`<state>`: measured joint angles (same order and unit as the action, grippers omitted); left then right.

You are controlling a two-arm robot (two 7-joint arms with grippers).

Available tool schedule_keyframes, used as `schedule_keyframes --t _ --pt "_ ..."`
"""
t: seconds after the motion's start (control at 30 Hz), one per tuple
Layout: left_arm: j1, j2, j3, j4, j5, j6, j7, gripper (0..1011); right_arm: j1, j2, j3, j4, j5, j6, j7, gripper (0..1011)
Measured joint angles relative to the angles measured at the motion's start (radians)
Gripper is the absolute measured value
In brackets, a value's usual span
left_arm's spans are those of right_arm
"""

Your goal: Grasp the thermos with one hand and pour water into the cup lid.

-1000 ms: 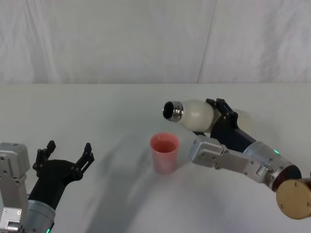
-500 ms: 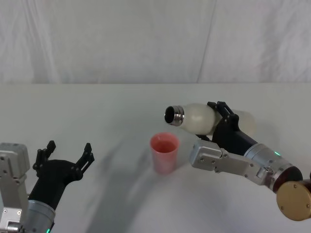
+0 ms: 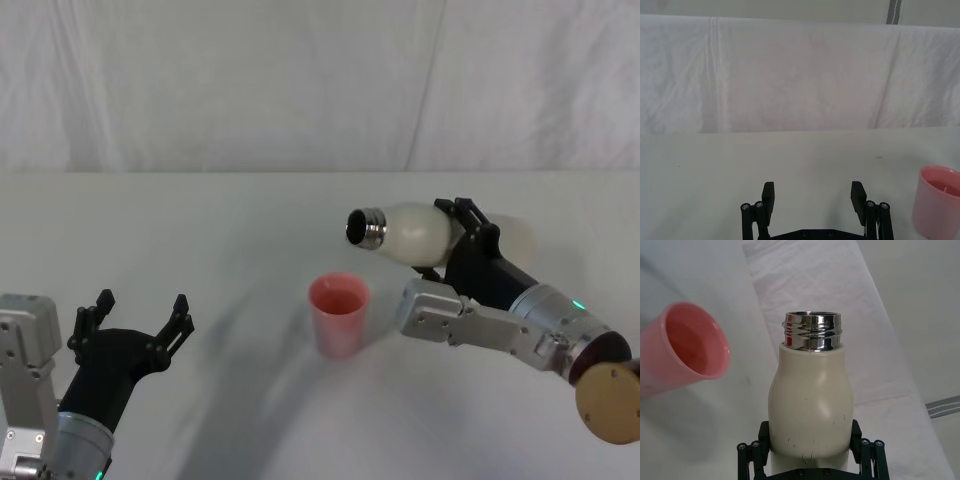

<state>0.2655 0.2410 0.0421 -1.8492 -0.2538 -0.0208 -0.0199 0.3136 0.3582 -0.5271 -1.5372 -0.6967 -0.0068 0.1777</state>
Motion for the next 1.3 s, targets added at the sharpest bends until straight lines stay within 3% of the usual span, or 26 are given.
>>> schedule_keyframes --t 1.3 --pt "0.000 0.000 0.000 0.000 0.000 0.000 0.000 1001 0.031 0.024 -0.077 0.004 -0.129 0.022 0.001 951"
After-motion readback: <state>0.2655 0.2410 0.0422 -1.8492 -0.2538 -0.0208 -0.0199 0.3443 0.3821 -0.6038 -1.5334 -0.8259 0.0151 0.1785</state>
